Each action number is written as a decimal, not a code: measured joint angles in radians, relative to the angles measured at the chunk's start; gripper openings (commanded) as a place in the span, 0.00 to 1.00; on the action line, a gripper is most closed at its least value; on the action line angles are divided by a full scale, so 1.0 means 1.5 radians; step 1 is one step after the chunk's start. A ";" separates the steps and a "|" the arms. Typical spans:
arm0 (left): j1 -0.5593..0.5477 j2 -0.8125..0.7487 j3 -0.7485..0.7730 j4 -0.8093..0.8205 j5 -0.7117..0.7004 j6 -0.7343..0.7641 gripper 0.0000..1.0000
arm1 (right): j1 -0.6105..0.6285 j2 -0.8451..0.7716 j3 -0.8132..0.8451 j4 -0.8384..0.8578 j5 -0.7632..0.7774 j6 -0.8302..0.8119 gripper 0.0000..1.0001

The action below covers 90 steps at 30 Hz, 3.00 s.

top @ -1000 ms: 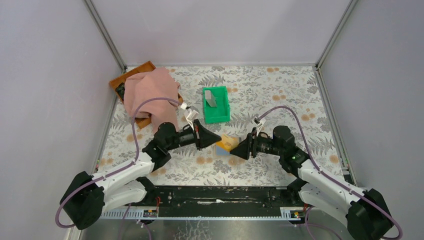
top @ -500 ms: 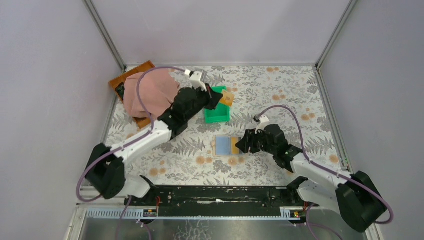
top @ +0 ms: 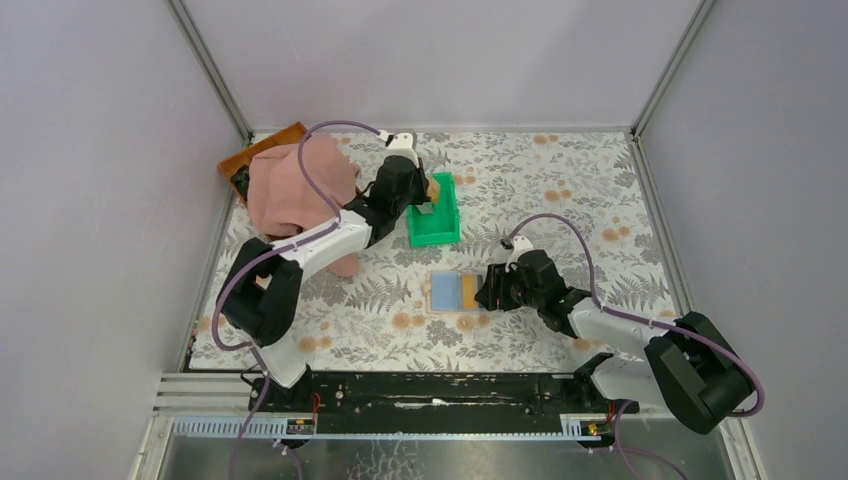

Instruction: Take the credit cards out of the card holder

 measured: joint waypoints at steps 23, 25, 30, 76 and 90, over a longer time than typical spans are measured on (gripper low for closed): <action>0.029 0.129 0.045 0.004 -0.016 -0.046 0.00 | 0.000 0.055 0.011 0.030 -0.016 -0.002 0.57; 0.029 0.129 0.052 0.005 -0.018 -0.046 0.00 | 0.000 0.056 0.011 0.030 -0.017 -0.002 0.57; 0.029 0.140 0.076 0.001 -0.026 -0.046 0.00 | 0.000 0.056 0.011 0.030 -0.017 -0.003 0.57; 0.056 0.184 0.145 -0.112 -0.067 -0.117 0.11 | 0.000 0.063 0.018 0.029 -0.021 -0.007 0.57; 0.056 0.184 0.145 -0.111 -0.060 -0.118 0.20 | 0.000 0.064 0.018 0.028 -0.021 -0.008 0.57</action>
